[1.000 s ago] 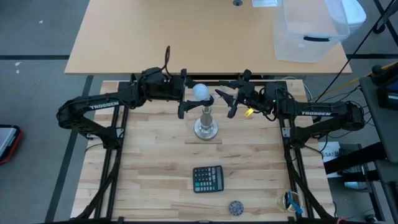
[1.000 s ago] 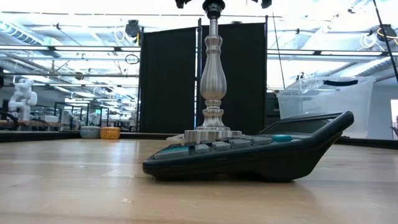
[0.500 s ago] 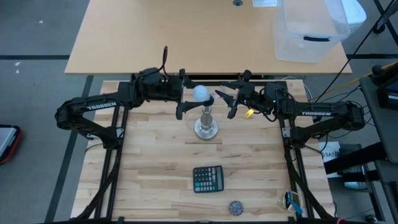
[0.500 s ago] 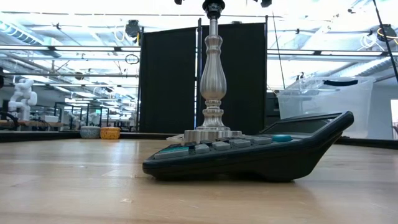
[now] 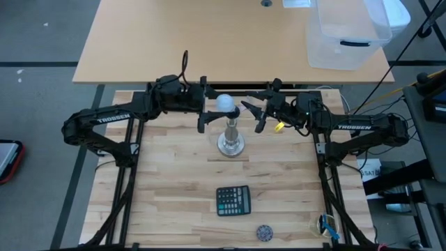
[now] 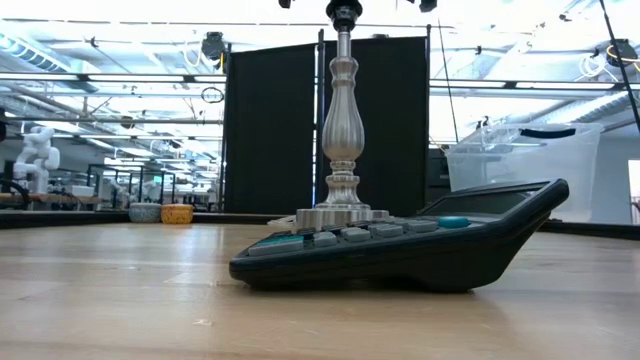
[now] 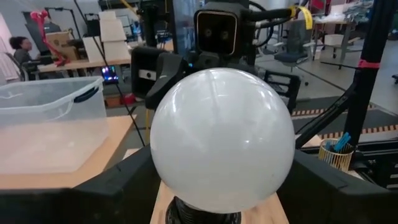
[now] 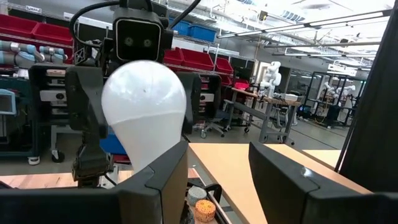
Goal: Screw lightbulb
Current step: Insert the light bulb into the lamp
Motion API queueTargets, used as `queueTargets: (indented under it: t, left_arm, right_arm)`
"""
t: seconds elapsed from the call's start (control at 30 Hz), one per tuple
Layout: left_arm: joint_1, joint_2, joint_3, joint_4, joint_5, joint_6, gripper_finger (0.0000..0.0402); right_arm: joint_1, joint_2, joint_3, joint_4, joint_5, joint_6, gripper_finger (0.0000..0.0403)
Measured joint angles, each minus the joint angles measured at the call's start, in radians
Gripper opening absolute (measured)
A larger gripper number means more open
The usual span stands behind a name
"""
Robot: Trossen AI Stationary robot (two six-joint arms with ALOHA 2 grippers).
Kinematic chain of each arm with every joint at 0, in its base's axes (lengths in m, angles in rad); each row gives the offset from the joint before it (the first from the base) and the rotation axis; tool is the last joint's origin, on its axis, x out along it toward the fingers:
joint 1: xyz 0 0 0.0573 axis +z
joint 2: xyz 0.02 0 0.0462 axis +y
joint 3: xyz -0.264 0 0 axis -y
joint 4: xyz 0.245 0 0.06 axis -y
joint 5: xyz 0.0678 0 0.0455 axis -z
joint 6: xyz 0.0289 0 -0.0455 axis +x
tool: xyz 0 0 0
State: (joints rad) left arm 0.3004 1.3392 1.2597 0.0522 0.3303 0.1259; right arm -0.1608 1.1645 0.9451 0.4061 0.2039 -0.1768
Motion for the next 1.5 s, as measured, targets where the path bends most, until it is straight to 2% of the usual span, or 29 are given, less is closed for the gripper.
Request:
queueTargets:
  t: [0.17,0.57,1.03,1.5]
  left_arm:
    - [0.0,0.0,0.004,-0.006,-0.004,-0.012,0.0269]
    - [0.0,0.008,0.131,-0.188,-0.009,-0.008,0.0269]
    - [0.026,0.024,0.156,-0.203,0.028,-0.052,0.0268]
    - [0.004,0.173,0.383,-0.453,0.032,-0.012,0.0268]
  right_arm:
    - [0.002,0.0,0.0,0.0,0.0,0.0,0.0165]
    - [0.007,0.0,0.0,0.0,0.0,0.008,0.0165]
    - [0.019,0.0,0.0,0.002,0.0,0.005,0.0165]
    - [0.019,0.0,0.0,-0.003,0.0,0.0,0.0165]
